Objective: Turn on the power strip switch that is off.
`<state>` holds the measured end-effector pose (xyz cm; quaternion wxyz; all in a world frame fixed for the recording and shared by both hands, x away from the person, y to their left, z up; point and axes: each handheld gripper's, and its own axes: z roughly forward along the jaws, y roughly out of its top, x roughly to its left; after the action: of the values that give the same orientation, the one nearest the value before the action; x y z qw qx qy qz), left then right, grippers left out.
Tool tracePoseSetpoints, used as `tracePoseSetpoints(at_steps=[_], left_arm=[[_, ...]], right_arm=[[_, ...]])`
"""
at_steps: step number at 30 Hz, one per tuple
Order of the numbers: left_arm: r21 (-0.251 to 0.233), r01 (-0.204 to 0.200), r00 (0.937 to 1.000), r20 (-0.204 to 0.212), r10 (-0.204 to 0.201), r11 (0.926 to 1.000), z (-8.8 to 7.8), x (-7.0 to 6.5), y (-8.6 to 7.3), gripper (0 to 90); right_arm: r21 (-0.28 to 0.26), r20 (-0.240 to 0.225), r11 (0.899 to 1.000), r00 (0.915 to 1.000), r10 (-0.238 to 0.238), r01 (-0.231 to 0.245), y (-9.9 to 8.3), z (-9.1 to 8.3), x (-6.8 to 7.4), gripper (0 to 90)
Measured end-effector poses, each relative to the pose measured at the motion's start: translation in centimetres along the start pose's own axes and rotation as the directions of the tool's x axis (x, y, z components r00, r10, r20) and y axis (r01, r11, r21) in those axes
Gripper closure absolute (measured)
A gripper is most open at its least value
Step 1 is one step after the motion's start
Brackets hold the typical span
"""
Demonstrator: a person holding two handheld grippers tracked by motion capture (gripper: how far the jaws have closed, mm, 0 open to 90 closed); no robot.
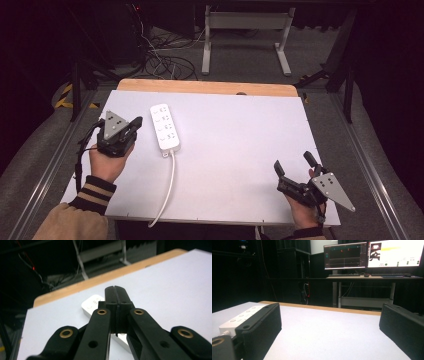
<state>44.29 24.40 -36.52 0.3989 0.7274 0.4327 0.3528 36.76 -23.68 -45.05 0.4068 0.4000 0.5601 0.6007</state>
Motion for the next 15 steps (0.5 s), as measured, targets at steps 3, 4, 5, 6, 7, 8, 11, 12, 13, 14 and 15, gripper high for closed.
tracePoseSetpoints(at_steps=[3,4,5,6,7,8,11,12,13,14,15], left_arm=[[0.078,-0.004,1.0000,0.005,0.003,0.9969,1.7,-0.1,0.2,90.0],[0.106,0.000,0.9999,0.013,-0.001,0.9943,2.4,-0.1,0.2,90.0],[0.142,0.002,0.9997,0.025,-0.006,0.9899,3.0,-0.2,0.2,90.0],[0.169,-0.003,0.9997,0.025,-0.001,0.9856,3.6,-0.3,0.2,90.0],[0.199,-0.007,0.9997,0.025,0.002,0.9799,4.3,-0.4,0.2,90.0],[0.236,-0.010,0.9994,0.035,0.002,0.9717,4.9,-0.5,0.1,90.0],[0.322,-0.002,0.9989,0.046,-0.013,0.9466,6.8,-0.8,-0.2,90.0],[0.351,-0.007,0.9990,0.045,-0.009,0.9364,7.4,-0.8,-0.4,90.0],[0.380,-0.005,0.9993,0.037,-0.010,0.9251,8.0,-0.9,-0.5,90.0],[0.419,-0.007,0.9991,0.042,-0.011,0.9082,9.0,-0.9,-0.9,90.0],[0.431,-0.006,0.9990,0.042,-0.013,0.9025,9.4,-1.0,-1.1,90.0]], right_arm=[[0.005,0.001,1.000,1.0000,0.005,-0.005,0.0,0.0,0.0,4.9],[0.005,0.001,1.000,1.0000,0.005,-0.005,0.0,0.0,0.0,4.9],[0.006,0.000,1.000,1.0000,0.004,-0.004,0.0,0.1,-0.1,4.8],[0.007,0.000,1.000,1.0000,0.005,-0.005,0.0,0.1,-0.1,4.8],[0.010,-0.001,1.000,1.0000,0.008,-0.008,0.0,0.1,0.0,4.8],[0.014,-0.002,1.000,1.0000,0.008,-0.008,-0.1,0.1,0.0,4.8],[0.015,-0.004,1.000,1.0000,0.005,-0.005,-0.1,0.2,0.0,4.8],[0.016,-0.011,1.000,0.9999,0.006,-0.006,-0.1,0.2,0.0,4.8],[0.017,-0.012,1.000,0.9999,0.006,-0.006,-0.1,0.2,0.0,4.8],[0.018,-0.011,1.000,0.9999,0.008,-0.007,-0.2,0.2,0.0,4.9],[0.019,-0.014,1.000,0.9999,0.006,-0.005,-0.2,0.3,0.1,4.8]])
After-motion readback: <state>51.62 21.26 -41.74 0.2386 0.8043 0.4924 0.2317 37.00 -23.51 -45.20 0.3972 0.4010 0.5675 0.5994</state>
